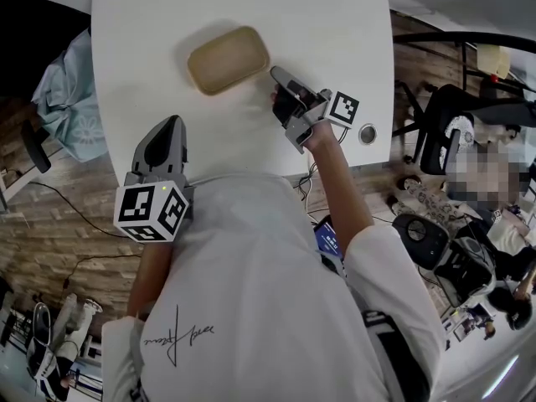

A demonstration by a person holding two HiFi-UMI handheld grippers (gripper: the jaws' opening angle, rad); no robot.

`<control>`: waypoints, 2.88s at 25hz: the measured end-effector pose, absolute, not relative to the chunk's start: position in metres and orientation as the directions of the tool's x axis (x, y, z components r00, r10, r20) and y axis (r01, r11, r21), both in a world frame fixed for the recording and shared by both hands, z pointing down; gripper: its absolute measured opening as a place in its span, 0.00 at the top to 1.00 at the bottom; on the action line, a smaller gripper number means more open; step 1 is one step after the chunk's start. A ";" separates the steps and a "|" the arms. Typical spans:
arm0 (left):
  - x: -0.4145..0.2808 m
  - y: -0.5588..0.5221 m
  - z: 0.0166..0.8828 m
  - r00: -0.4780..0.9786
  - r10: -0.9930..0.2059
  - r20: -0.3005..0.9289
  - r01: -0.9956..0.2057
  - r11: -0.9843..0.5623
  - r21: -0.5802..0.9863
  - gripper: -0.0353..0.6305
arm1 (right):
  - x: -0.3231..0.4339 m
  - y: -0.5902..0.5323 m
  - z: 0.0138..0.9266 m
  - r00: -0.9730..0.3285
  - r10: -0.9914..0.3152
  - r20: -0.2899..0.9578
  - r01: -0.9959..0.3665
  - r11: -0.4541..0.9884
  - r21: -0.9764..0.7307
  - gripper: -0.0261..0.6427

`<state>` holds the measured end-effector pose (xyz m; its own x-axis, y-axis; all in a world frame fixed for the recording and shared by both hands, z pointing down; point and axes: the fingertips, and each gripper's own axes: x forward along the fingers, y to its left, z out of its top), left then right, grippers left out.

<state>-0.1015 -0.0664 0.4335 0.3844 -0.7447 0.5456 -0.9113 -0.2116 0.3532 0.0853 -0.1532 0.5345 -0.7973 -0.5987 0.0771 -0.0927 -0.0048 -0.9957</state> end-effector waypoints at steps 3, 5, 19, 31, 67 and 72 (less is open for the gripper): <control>-0.100 -0.066 0.432 0.385 -0.748 0.540 -0.910 -0.211 0.357 0.94 | 0.088 -0.154 0.531 -0.795 -0.602 0.067 -0.083 0.000 -0.997 0.94; -0.099 -0.066 0.432 0.388 -0.749 0.537 -0.909 -0.214 0.358 0.94 | 0.089 -0.154 0.529 -0.794 -0.604 0.063 -0.079 0.000 -0.997 0.94; -0.100 -0.065 0.424 0.398 -0.769 0.500 -0.901 -0.226 0.369 0.94 | 0.086 -0.152 0.515 -0.794 -0.605 0.049 -0.073 0.015 -0.997 0.94; -0.100 -0.064 0.416 0.398 -0.786 0.474 -0.900 -0.234 0.368 0.94 | 0.086 -0.153 0.499 -0.783 -0.621 0.008 -0.035 0.031 -0.999 0.94; -0.109 -0.058 0.404 0.388 -0.816 0.428 -0.897 -0.228 0.379 0.94 | 0.073 -0.141 0.454 -0.780 -0.619 -0.097 0.057 0.085 -0.995 0.94; -0.107 -0.059 0.405 0.389 -0.816 0.428 -0.894 -0.222 0.389 0.94 | 0.077 -0.143 0.447 -0.774 -0.621 -0.121 0.078 0.096 -0.992 0.94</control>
<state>-0.1069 -0.0594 0.4053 0.3890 -0.8156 0.4284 -0.8939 -0.2218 0.3894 0.0771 -0.1425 0.4470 -0.7740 -0.6215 -0.1214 0.0782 0.0964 -0.9923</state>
